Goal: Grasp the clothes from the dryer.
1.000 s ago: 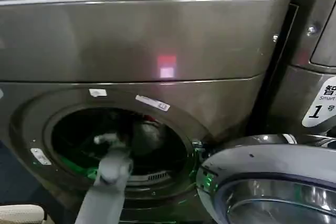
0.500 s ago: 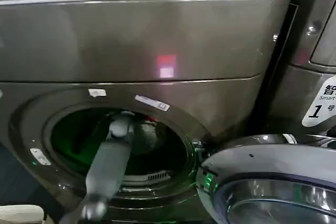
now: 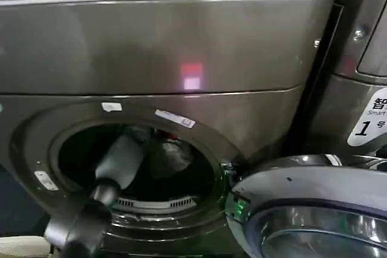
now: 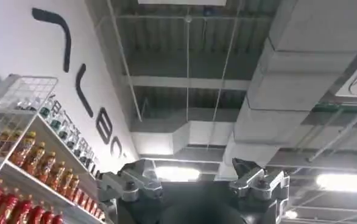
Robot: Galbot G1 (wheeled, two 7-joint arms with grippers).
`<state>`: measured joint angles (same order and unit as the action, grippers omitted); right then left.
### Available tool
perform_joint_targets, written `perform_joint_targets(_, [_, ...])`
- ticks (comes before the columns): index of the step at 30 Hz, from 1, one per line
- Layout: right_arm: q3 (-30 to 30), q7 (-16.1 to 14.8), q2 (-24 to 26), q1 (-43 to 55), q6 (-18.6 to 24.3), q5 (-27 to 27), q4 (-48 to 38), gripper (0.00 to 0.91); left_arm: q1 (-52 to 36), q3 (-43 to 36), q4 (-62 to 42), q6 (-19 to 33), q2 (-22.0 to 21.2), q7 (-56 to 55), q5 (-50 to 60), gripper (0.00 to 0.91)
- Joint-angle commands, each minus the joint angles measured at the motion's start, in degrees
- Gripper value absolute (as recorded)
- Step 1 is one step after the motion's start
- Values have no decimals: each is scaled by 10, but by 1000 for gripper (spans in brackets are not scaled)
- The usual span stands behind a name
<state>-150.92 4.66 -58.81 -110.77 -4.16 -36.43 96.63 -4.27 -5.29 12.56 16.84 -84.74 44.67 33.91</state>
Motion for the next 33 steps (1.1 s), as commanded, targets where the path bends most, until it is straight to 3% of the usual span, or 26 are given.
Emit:
perform_joint_targets(1, [-1, 1, -3, -2, 2, 1, 1, 907, -32, -48, -85, -52, -7, 29, 24, 907])
perform_joint_targets(10, [1, 1, -12, 0, 2, 2, 8, 907, -44, -62, -107, -65, -29, 65, -17, 907])
perform_joint_targets(11, [1, 1, -12, 0, 2, 2, 7, 907, -44, -62, -108, -63, -29, 68, -17, 853])
perform_joint_targets(12, [1, 1, -12, 0, 3, 2, 7, 907, -44, -62, -108, -62, -31, 70, -18, 501])
perform_joint_targets(13, [1, 2, -12, 0, 2, 3, 8, 907, -45, -62, -110, -61, -33, 72, -18, 228])
perform_joint_targets(14, [2, 2, -12, 1, 2, 3, 9, 907, -46, -62, -110, -60, -34, 72, -19, 102])
perform_joint_targets(17, [4, 2, -13, 3, 3, 4, 9, 907, -52, -64, -114, -55, -35, 77, -20, 11])
perform_joint_targets(33, [15, 8, -14, 12, 3, 12, 12, 907, -47, -49, -113, -37, -33, 66, -55, 0])
